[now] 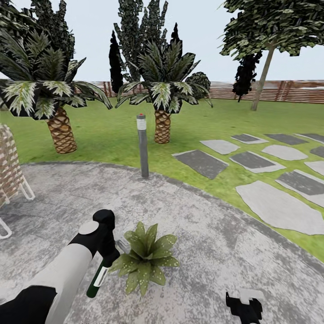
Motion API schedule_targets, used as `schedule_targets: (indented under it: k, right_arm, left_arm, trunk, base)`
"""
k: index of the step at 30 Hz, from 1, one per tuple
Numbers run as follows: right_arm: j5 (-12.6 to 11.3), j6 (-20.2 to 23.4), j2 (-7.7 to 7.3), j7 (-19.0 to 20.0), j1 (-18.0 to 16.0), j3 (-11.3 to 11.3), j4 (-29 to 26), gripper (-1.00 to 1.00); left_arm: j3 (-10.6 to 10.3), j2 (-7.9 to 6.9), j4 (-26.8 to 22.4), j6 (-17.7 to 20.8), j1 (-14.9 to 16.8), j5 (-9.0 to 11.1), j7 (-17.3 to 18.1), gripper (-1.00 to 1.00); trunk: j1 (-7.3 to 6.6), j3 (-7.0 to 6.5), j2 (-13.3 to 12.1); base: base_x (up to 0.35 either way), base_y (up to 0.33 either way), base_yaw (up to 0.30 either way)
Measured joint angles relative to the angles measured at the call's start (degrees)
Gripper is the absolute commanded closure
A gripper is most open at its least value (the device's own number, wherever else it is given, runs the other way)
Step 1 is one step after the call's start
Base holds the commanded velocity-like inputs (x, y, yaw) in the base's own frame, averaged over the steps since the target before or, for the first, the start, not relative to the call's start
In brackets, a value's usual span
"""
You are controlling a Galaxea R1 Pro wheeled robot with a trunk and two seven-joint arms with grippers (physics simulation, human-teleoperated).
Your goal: Pick up the pesticide atomizer in the garden and spray insectifuge to fully cover both potted plants in the garden.
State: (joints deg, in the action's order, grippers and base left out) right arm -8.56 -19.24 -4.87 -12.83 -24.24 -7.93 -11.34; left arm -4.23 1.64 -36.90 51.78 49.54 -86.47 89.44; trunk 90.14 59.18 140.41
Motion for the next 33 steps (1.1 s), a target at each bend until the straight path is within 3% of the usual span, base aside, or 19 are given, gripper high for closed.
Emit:
schedule_targets:
  k: [7, 12, 14, 16, 18, 23, 33]
  right_arm:
    - [0.2, 0.1, -0.46, 0.1, 0.0, 0.0, 0.1, -1.00]
    - [0.2, 0.0, -0.55, 0.1, 0.0, 0.0, 0.2, -1.00]
    - [0.2, 0.0, -0.55, 0.2, 0.0, 0.0, 0.2, -1.00]
    - [0.1, 0.0, -0.55, 0.2, 0.0, 0.0, 0.2, -1.00]
    - [0.1, 0.0, -0.52, 0.2, 0.0, 0.0, 0.2, -1.00]
    - [0.1, 0.0, -0.47, 0.1, 0.0, 0.0, 0.2, -1.00]
    - [0.1, 0.0, -0.29, 0.1, 0.0, 0.0, 0.2, -1.00]
  left_arm:
    - [-0.2, -0.06, 0.5, 0.0, -0.1, 0.1, 0.0, 1.00]
    - [-0.1, 0.62, 0.9, 0.0, -2.0, 0.3, 0.0, 1.00]
    - [0.3, 0.44, 0.8, 0.0, -3.3, 2.5, 0.0, 1.00]
    - [0.5, -0.17, 0.3, -0.1, -5.2, 6.3, 0.0, 1.00]
    - [2.0, -1.54, 0.2, -0.1, -5.8, 7.9, 0.0, 1.00]
    - [5.8, -2.63, 0.1, -0.5, -5.9, 8.3, 0.0, 1.00]
    - [6.3, -2.74, 0.1, -0.7, -5.9, 7.6, 0.0, 1.00]
  trunk:
    - [-0.02, 0.00, 0.0]
    - [0.00, 0.00, 0.0]
    - [0.01, 0.01, 0.0]
    - [0.01, 0.00, 0.0]
    - [0.00, 0.00, 0.0]
    - [0.00, 0.00, 0.0]
    - [0.00, 0.00, 0.0]
  base:
    - [0.199, -0.185, 0.021]
    - [0.124, -0.113, 0.000]
    - [0.010, -0.009, 0.000]
    - [0.002, -0.002, 0.000]
    - [0.000, 0.000, 0.000]
    - [0.000, 0.000, 0.000]
    - [0.000, 0.000, 0.189]
